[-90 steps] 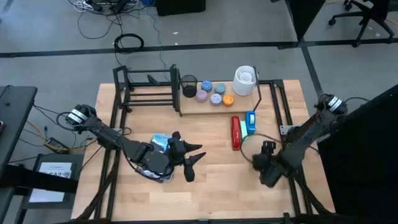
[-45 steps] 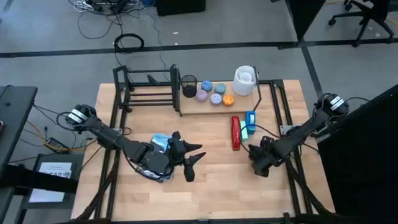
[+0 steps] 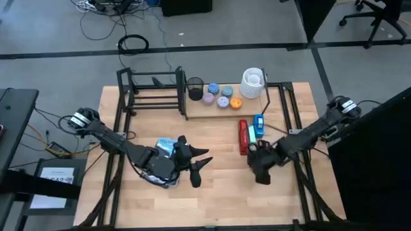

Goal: Stock shelves
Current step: Put the dark red scented candle on the shelf

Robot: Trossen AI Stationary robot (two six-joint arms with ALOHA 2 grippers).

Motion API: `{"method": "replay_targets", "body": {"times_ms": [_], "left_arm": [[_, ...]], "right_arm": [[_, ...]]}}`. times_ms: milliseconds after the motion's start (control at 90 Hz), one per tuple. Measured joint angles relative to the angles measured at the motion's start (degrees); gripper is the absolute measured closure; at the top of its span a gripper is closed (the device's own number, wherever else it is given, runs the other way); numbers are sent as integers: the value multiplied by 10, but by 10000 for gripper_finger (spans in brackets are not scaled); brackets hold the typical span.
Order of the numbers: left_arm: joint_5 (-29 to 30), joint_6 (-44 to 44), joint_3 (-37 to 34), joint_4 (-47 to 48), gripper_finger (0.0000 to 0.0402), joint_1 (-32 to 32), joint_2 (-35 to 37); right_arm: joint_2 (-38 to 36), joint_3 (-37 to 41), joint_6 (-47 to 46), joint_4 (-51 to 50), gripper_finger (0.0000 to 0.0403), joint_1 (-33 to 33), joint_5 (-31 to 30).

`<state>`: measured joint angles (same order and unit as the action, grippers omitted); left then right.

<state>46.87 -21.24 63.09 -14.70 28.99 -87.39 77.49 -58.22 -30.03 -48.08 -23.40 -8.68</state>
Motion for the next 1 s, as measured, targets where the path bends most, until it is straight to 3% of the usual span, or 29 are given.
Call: {"method": "replay_targets", "body": {"times_ms": [200, 322, 422, 622, 1000], "left_arm": [[0, 0, 0, -1, 275, 0, 0], [0, 0, 0, -1, 275, 0, 0], [0, 0, 0, -1, 275, 0, 0], [0, 0, 0, 0, 275, 0, 0], [0, 0, 0, 0, 275, 2, 0]], "right_arm": [[2, -102, 144, -48, 150, 217, 1], [2, -108, 188, -73, 150, 352, 18], [2, -99, 212, -82, 150, 422, 34], [3, -83, 247, -75, 150, 481, 23], [2, -2, 258, -6, 150, 486, -23]]}}
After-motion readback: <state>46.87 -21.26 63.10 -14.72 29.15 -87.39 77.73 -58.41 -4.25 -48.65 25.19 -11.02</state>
